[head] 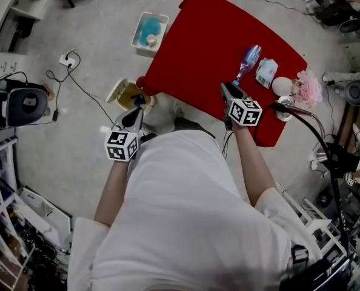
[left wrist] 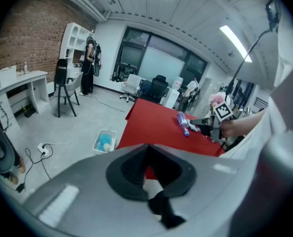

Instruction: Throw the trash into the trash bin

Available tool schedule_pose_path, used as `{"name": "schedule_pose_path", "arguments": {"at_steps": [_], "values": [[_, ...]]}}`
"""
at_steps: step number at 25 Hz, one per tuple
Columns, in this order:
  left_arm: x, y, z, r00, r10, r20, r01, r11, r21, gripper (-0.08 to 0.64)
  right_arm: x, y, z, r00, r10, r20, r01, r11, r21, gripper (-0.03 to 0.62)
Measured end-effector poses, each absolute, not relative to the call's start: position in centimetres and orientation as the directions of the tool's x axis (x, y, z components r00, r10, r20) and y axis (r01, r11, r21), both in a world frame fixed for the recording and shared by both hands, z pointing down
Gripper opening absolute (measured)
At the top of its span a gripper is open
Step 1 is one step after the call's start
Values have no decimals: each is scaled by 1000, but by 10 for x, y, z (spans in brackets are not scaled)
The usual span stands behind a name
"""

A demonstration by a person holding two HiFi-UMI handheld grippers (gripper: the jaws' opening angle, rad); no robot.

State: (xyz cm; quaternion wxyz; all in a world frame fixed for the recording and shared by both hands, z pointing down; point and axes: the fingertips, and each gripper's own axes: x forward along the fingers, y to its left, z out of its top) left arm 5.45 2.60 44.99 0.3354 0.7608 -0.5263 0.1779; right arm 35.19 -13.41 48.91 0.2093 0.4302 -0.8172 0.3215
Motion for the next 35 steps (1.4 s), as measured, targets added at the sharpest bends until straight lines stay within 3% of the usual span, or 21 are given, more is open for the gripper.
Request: {"name": "schedule_pose_path", "arguments": {"at_steps": [13, 24, 35], "values": [[65, 4, 458, 345, -662, 666, -934, -170, 315, 5, 437, -206, 512, -366, -650, 666, -930, 268, -250, 158], [74, -16, 467, 314, -657, 686, -942, -125, 312, 5, 476, -244, 550, -249, -632, 734, -968, 146, -202, 318], [70, -22, 469, 271, -655, 705, -951, -69, 301, 5, 486, -269, 594, -216, -552, 805, -976, 110, -186, 336]]}}
